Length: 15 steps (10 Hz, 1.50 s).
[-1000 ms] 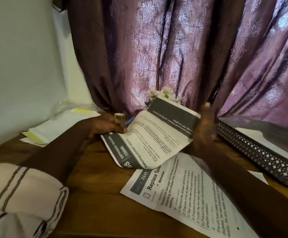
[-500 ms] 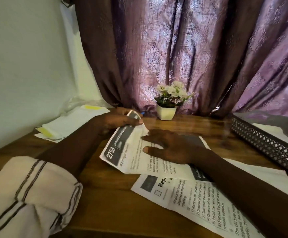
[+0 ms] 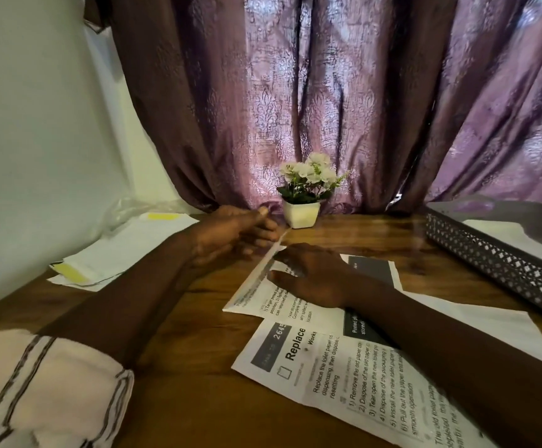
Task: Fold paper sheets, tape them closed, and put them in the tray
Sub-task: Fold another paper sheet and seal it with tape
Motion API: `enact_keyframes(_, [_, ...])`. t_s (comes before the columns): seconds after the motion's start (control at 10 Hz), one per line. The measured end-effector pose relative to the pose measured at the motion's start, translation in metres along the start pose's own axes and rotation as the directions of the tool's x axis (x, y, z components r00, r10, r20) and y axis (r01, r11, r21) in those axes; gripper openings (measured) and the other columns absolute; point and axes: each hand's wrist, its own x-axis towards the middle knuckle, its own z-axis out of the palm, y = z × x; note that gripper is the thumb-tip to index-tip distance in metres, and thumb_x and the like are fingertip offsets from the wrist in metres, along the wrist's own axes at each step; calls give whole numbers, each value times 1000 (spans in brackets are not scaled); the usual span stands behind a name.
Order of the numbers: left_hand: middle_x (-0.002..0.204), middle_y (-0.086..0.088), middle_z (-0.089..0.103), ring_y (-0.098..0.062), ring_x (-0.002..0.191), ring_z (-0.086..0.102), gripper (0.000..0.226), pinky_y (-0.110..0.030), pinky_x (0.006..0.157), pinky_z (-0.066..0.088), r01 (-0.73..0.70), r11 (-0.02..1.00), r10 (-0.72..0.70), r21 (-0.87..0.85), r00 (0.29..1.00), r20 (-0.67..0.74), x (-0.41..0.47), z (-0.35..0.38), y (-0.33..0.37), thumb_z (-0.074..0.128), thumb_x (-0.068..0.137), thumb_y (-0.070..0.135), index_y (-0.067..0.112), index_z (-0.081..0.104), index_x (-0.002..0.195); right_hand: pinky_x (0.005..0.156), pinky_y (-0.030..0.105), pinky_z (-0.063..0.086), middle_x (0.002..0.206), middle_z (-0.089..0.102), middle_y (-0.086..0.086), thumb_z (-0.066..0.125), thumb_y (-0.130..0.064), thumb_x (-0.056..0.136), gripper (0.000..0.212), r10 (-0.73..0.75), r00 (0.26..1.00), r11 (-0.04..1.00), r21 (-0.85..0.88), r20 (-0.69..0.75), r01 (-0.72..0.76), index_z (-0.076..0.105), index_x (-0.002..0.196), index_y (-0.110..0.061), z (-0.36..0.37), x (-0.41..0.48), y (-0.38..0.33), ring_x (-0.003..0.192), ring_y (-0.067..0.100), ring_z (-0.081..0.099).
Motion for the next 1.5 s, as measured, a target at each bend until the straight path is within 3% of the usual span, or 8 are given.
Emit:
enact_keyframes(0.1, [122,0,74,-20,119,66,21,-40,111,45,-79,929,62,361,996,59,2,10,-17,63,98,24,20,80,109,87,32,50,121,62,1,61,-50,93,33,59,989,980,198,-138,-31,59,118,-28,4,5,6,112,22,61])
enact_keyframes(0.2, [144,7,60,-5,130,53,37,-23,115,35,-191,648,125,737,982,144,-7,28,-25,63,99,24,24,65,136,66,21,37,118,53,4,69,-18,87,37,167,951,941,330,-262,-75,47,117,-20,3,5,14,98,19,54])
enact_keyframes(0.4, [166,7,28,-13,152,27,55,-27,120,20,-237,366,92,900,972,219,-13,40,-35,38,108,42,30,27,160,119,47,30,155,41,9,40,-39,105,51,194,973,981,52,-129,-189,37,151,-16,7,9,15,142,30,41])
enact_keyframes(0.9, [169,-1,22,-18,156,18,53,-34,126,15,-113,364,23,924,993,112,6,59,-15,29,110,37,22,28,160,125,58,3,172,8,11,21,-45,107,68,236,969,968,-104,68,-229,15,162,-6,4,4,5,159,28,3])
enact_keyframes(1.0, [170,11,15,-7,156,8,72,-43,128,12,-134,377,-6,917,989,147,-19,45,-25,16,96,72,40,20,160,124,59,8,170,18,10,23,-48,105,67,240,970,968,-90,46,-235,26,159,-9,2,5,8,158,29,11])
enact_keyframes(1.2, [135,11,54,-14,127,50,80,-42,102,43,7,264,246,965,966,-75,-61,37,-21,24,79,92,45,51,138,112,57,33,150,48,13,25,-77,94,80,327,939,927,-156,-107,-341,52,140,-19,-15,-2,26,138,35,43])
enact_keyframes(1.4, [96,6,66,-11,91,61,86,-37,80,52,204,343,55,917,970,-236,-55,35,-3,48,54,102,29,63,97,106,52,39,151,45,13,19,-86,88,90,367,919,879,-270,-146,-394,62,134,-23,-22,-5,36,139,34,38])
enact_keyframes(1.5, [96,6,66,-13,93,63,96,-40,88,55,330,315,-148,890,943,-298,-47,8,7,54,41,102,25,60,98,103,46,43,147,48,11,29,-79,93,75,358,917,900,-197,-175,-389,65,131,-25,-20,-3,34,137,32,40])
